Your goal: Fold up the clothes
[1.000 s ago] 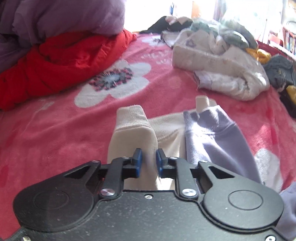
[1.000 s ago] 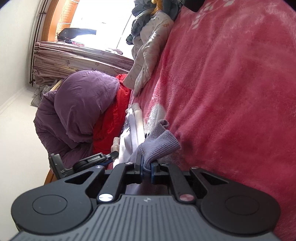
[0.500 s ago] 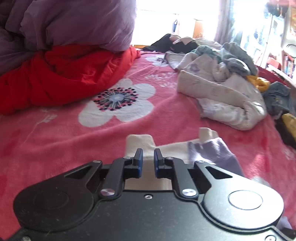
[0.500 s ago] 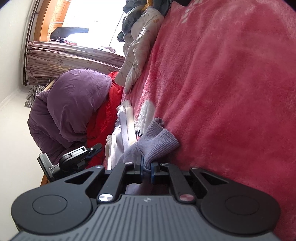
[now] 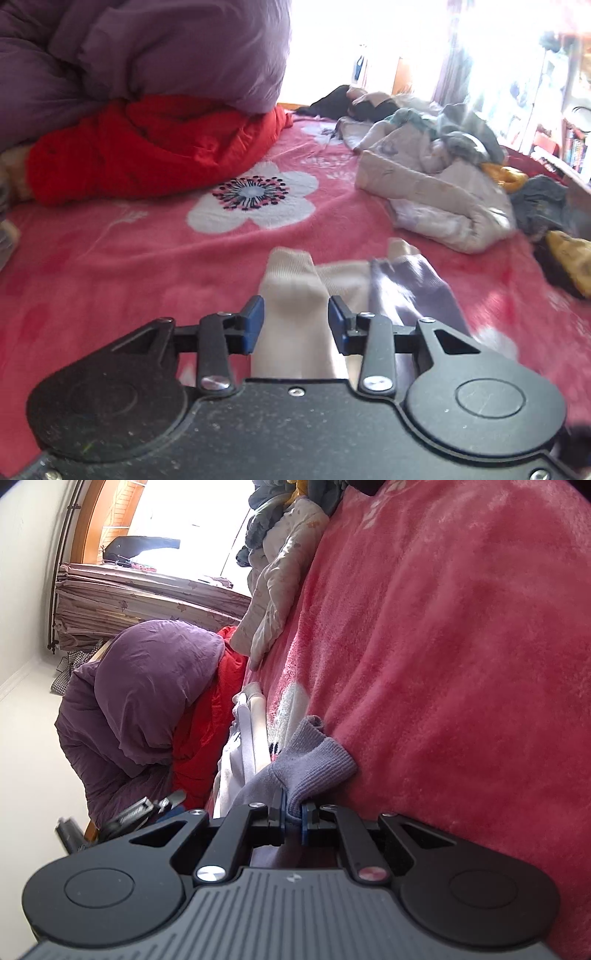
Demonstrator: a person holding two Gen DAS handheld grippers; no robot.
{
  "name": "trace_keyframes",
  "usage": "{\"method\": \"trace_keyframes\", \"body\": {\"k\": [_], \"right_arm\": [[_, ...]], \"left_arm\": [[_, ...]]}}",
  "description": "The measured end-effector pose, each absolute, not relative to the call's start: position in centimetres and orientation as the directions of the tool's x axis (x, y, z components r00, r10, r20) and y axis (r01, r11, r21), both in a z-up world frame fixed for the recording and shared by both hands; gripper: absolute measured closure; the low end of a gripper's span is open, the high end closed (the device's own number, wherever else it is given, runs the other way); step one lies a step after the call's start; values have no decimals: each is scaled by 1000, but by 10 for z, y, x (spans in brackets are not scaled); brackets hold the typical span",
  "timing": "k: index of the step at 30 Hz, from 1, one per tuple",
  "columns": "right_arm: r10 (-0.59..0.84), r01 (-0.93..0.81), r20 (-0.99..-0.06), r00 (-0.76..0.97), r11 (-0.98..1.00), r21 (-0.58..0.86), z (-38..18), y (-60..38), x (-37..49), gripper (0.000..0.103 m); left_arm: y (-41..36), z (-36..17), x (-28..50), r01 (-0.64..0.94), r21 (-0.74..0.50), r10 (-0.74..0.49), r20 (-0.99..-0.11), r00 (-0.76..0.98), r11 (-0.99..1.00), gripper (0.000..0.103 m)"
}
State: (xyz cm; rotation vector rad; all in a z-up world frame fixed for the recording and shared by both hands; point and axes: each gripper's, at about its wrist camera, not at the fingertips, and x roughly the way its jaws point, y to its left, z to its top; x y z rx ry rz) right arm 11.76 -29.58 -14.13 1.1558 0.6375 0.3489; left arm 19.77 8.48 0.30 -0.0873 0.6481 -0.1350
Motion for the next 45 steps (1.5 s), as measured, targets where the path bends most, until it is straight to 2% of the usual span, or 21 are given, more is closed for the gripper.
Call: {"method": "trace_keyframes", "body": {"k": [3,7,8,10,12,14,16,18,25,28,30,34,38,45], "right_arm": [[548,62,-272,791,371,927,-141,-299,112,90],[514,66,-266,816,374,925,-139,-304,104,88],[506,67,-259,823,367,928,-139,-305,103,88],[503,66,-240,830,339,938,-142,-308,104,86],[503,60,-228,834,329,943,-144,-309,106,86],[507,46,-210,836,317,947,-144,-309,107,84],[507,40,-199,839,307,951,-145,-309,108,84],[505,37,-192,841,301,953,-145,-310,109,84],[501,49,-208,840,312,949,-141,-309,109,84],[492,47,-228,840,351,935,-130,-305,109,85],[489,36,-243,838,394,918,-116,-301,110,96],[472,27,-267,840,455,890,-85,-291,115,96],[457,36,-291,841,489,872,-54,-276,125,96],[451,-3,-326,831,590,807,1,-231,152,97]], "left_arm": [[75,1,130,166,-77,-179,-589,788,983,63],[51,-5,59,283,107,-168,-592,788,953,57],[47,-7,48,319,156,-167,-601,782,935,52],[42,-12,33,345,239,-135,-612,780,908,51],[45,-18,27,312,303,-71,-606,792,901,54],[52,-23,23,307,251,-100,-603,791,918,61],[56,-31,23,303,185,-137,-601,788,935,61],[50,-43,23,304,174,-144,-601,786,937,61],[19,-74,8,387,449,-71,-574,815,806,61],[17,-79,6,401,519,-51,-563,825,755,64],[17,-80,6,415,533,-57,-562,825,737,67],[16,-84,5,430,562,-62,-556,829,707,70],[17,-84,4,421,571,-55,-548,835,704,82],[36,-78,16,432,442,-101,-598,795,786,96]]}}
